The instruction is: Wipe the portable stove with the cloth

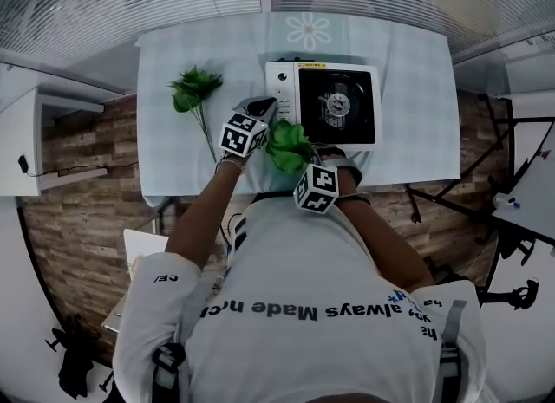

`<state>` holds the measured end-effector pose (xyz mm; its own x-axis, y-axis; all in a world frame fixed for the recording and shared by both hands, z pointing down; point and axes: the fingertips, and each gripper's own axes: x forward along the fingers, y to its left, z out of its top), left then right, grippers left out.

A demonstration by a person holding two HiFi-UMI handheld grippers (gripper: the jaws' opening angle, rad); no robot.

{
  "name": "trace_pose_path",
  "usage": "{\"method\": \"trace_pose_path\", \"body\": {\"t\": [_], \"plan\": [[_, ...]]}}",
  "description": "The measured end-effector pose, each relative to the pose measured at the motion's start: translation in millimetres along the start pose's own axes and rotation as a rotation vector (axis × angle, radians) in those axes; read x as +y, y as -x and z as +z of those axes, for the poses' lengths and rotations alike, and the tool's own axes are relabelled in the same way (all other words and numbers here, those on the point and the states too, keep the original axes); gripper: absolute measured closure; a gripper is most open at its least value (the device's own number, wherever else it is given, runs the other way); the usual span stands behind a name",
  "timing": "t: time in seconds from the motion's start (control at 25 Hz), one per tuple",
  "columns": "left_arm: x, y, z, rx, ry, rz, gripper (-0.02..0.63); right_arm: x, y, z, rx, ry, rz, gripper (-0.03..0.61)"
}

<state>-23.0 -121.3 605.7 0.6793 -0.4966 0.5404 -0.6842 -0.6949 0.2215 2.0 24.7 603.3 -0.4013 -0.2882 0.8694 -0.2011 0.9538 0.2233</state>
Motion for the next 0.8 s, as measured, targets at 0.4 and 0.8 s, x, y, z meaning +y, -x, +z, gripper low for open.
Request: {"method": "trace_pose_path", "body": {"t": [0.4, 0.8], "plan": [[-1, -1, -1, 0.036, -0.05, 0.003, 0.603, 3, 10, -24, 0.036, 0.015, 0.081, 0.555], [0, -2, -2, 0.029, -0.055, 0.014, 0.603, -17, 23, -69, 0.077, -0.073, 0.095, 0.555]]}}
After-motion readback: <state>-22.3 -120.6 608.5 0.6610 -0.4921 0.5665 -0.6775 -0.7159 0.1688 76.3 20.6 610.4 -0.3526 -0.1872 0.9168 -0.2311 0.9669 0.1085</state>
